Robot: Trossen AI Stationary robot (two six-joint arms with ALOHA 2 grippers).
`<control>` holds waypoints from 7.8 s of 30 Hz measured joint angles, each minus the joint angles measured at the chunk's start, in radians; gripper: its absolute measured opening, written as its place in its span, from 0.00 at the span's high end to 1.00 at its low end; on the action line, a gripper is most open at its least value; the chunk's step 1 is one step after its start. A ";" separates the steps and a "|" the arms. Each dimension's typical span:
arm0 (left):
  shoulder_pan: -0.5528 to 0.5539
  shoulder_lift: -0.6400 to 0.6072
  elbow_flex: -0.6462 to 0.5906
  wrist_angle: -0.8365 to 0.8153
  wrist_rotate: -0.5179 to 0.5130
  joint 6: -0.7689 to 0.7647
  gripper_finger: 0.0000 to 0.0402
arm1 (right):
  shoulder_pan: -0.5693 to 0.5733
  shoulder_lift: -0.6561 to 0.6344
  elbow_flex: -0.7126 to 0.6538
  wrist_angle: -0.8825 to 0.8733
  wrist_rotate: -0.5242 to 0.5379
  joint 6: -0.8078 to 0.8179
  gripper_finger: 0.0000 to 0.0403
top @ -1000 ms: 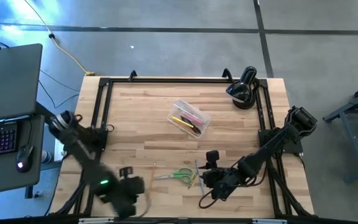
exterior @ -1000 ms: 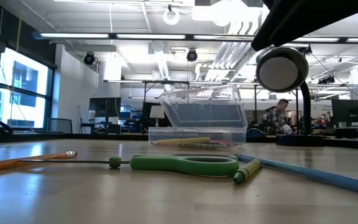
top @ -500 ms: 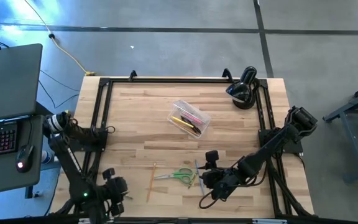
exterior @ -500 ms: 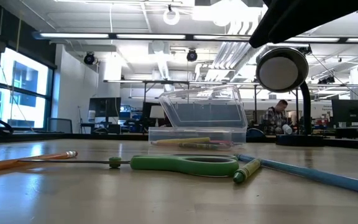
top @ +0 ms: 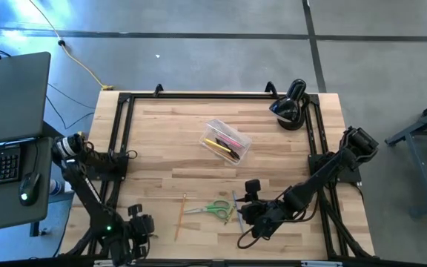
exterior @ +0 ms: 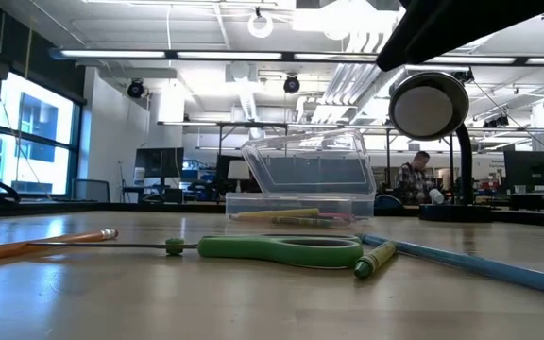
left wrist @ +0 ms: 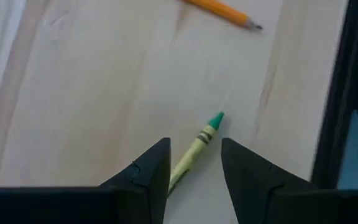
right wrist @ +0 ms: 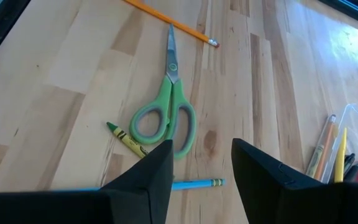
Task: Pick & place school supplies into a supply box
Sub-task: Put the left green crayon into the supply box, then put the yellow pencil into the supply box
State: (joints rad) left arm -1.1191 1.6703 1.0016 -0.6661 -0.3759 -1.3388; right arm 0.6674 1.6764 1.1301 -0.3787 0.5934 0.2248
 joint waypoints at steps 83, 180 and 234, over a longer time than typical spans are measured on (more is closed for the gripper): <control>0.407 0.108 -0.195 0.279 -0.368 0.022 0.72 | -0.032 0.000 0.000 0.046 -0.056 -0.033 0.65; 0.744 0.249 -0.068 0.537 -0.547 0.304 0.90 | -0.040 0.000 0.000 0.054 -0.075 -0.095 0.65; 1.227 0.206 0.336 0.114 0.302 1.069 0.72 | -0.039 0.000 0.000 -0.029 -0.076 -0.066 0.65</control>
State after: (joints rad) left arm 0.1077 1.8759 1.3374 -0.5525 -0.0737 -0.2697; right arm 0.6281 1.6764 1.1301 -0.4081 0.5175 0.1588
